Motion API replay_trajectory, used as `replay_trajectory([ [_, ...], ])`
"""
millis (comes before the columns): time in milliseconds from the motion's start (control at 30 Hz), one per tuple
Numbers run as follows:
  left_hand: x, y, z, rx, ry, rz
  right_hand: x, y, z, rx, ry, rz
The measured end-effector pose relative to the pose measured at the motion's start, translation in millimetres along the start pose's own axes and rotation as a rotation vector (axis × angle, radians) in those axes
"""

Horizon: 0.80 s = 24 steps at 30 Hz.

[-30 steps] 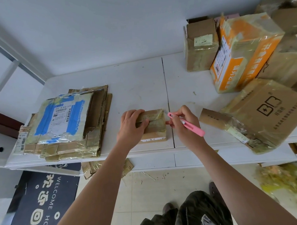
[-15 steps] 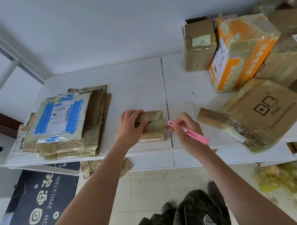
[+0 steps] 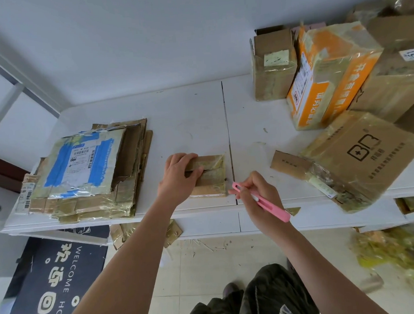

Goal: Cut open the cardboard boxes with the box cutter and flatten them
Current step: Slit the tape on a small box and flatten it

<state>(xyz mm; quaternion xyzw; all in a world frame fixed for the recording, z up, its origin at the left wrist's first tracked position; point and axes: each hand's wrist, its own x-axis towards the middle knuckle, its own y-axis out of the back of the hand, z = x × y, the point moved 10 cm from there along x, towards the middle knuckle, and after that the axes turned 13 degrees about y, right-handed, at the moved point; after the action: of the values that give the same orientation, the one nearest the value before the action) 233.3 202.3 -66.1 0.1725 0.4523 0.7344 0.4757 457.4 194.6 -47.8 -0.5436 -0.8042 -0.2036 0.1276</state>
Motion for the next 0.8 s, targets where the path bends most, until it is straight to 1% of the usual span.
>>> replay_trajectory([
  [233, -3, 2, 0, -0.019, 0.022, 0.005, 1, -1, 5, 0.032, -0.031, -0.071],
  [300, -4, 4, -2, -0.034, 0.060, 0.016, 3, 2, 5, 0.047, -0.028, -0.055],
  [400, -6, 13, -12, -0.032, 0.209, 0.072, 17, 14, -4, 0.009, 0.034, 0.022],
  [467, -7, 19, -20, 0.042, 0.339, 0.096, 28, 22, -8, -0.107, 0.084, 0.052],
  [500, -8, 22, -23, 0.092, 0.392, 0.096, 34, 24, -7, -0.208, 0.108, 0.039],
  [567, -11, 27, -32, 0.146, 0.467, 0.079, 45, 18, 5, -0.475, 0.109, -0.083],
  [600, -13, 28, -37, 0.135, 0.493, 0.062, 48, 14, 18, -0.611, 0.062, -0.176],
  [667, -17, 27, -45, 0.039, 0.516, 0.007, 51, 7, 45, -0.831, -0.069, -0.345],
  [733, -23, 25, -52, -0.069, 0.535, -0.047, 54, 2, 59, -0.925, -0.128, -0.447],
  [800, -29, 22, -57, -0.155, 0.560, -0.105, 59, -1, 65, -0.937, -0.161, -0.500],
])
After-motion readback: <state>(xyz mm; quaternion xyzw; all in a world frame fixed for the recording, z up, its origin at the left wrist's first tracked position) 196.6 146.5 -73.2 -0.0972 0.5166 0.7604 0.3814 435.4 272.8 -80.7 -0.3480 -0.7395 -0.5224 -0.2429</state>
